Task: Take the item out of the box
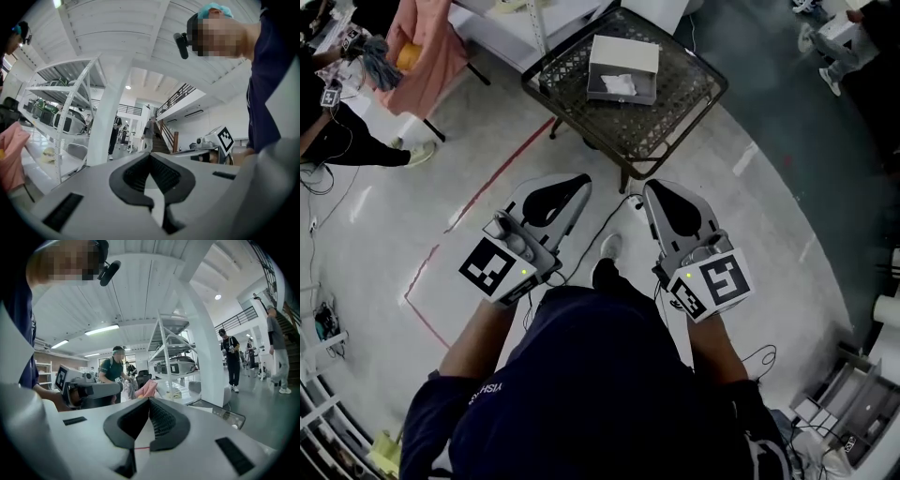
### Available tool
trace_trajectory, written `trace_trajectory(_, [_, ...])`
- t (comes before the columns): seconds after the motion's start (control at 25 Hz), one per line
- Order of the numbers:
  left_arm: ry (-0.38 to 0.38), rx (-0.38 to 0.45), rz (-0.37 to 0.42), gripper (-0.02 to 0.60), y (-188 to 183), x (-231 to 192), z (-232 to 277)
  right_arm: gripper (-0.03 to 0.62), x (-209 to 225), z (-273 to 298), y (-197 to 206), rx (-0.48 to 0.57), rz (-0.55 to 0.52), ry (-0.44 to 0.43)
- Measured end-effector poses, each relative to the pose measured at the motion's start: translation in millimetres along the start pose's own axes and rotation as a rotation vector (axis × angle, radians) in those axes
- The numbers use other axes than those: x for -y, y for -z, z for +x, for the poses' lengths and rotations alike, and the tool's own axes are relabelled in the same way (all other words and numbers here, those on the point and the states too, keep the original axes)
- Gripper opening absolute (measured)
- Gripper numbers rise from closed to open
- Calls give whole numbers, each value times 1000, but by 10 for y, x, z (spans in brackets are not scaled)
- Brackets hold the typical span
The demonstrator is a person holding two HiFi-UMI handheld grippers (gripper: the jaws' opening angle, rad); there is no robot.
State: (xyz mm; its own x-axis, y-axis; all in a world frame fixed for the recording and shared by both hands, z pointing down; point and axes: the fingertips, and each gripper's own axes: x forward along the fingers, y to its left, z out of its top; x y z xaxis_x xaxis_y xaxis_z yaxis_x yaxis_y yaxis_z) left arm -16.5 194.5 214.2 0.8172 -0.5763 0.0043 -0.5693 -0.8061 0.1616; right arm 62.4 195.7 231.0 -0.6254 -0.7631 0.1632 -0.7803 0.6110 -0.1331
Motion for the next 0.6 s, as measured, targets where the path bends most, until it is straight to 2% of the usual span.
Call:
trace_trajectory(0.32, [-18,-29,-1,6,75,-348,743,25,730,308,18,-25,18,-23])
trace_trajectory(0.6, [-29,-48,-18,6,165,-623,1052,25,1042,587,18,-37,25,-38])
